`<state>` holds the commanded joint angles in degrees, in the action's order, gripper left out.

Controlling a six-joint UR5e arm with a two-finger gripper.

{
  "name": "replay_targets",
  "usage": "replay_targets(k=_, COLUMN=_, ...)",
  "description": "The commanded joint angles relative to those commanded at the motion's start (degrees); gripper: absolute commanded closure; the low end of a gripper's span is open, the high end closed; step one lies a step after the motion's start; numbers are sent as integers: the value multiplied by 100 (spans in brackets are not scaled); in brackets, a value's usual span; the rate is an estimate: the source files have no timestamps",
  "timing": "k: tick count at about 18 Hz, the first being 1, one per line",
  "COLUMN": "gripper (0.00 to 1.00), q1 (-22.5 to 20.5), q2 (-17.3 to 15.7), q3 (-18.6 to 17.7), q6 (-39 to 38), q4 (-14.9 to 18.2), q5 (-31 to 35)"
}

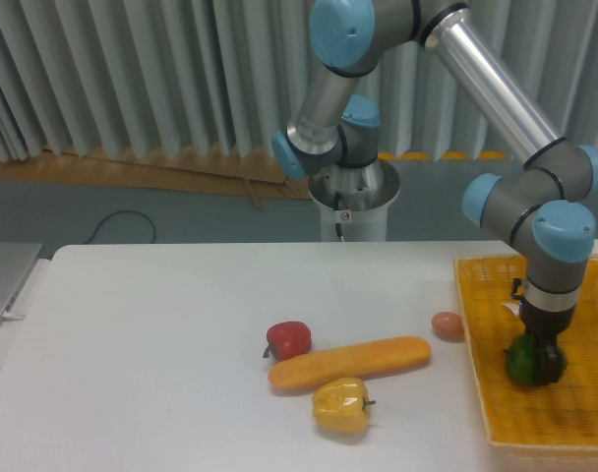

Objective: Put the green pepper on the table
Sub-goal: 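Close the gripper on the green pepper, then lift the green pepper out of the basket and carry it over the table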

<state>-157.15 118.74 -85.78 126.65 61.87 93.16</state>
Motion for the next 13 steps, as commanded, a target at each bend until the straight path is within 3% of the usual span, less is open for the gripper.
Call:
replay_targets(k=1, gripper=49, q1=9, q2=9, q3=0, q6=-18, q4=-9, q5=9)
replay_targets(k=4, gripper=56, q1=9, q2=26, q3=0, q6=-18, q4=-9, q5=35)
replay_targets(k=7, gripper=57, q1=9, q2=-9, q3=26, q6=-114, q4=0, q5=35)
replay_targets(k=10, gripper=57, q1=236, q2=-157, q3=53, q6=-1052, q4=44, q5=18)
replay_targets(k=13, gripper=57, q1=465, q2=-438, q3=9, q6=-1309, q4=376, q5=-9)
